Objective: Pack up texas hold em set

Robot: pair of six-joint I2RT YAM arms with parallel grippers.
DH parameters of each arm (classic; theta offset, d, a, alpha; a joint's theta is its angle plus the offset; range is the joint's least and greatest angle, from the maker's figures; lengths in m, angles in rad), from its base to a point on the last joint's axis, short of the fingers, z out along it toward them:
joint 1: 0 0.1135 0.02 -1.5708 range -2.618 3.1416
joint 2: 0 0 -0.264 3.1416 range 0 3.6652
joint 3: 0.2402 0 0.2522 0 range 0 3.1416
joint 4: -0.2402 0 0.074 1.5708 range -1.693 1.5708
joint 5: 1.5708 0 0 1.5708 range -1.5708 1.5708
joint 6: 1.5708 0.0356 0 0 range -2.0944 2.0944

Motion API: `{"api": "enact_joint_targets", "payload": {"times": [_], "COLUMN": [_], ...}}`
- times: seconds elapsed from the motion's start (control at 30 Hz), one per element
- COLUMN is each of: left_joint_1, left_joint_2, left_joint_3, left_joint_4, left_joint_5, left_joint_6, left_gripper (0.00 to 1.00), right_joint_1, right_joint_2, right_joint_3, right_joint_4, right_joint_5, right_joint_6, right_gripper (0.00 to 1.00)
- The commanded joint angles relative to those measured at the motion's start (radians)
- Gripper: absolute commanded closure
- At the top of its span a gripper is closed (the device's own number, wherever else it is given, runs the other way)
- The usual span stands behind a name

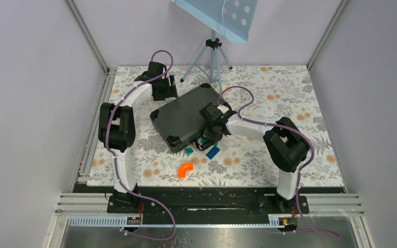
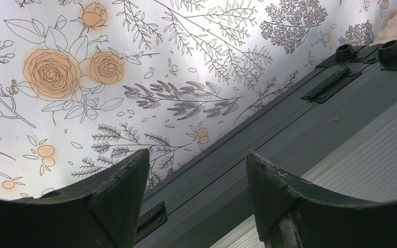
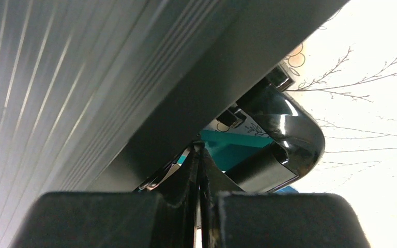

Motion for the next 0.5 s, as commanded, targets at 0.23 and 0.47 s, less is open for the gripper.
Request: {"api": "enact_joint_targets", "payload": {"times": [0.23,0.47], "left_joint_1": [-0.058,-0.062], "left_joint_2": [0.017,0.019], "left_joint_3": [-0.003,-0.002], "left_joint_4": [-0.066,-0.066], "left_joint_5": [0.041,0.044], "left_joint_6": [0.029,0.029], "left_gripper": [0.32,0.32], "right_joint_1": [0.040,0.044], "right_joint_2": [0.072,0.039], "right_joint_3": [-0.125,-0.220], "right_joint_4": [0.085,0.205], "right_joint_5": [0.091,0.119], "right_joint_6": [0.108,0.151], "right_gripper": [1.00,1.00]}}
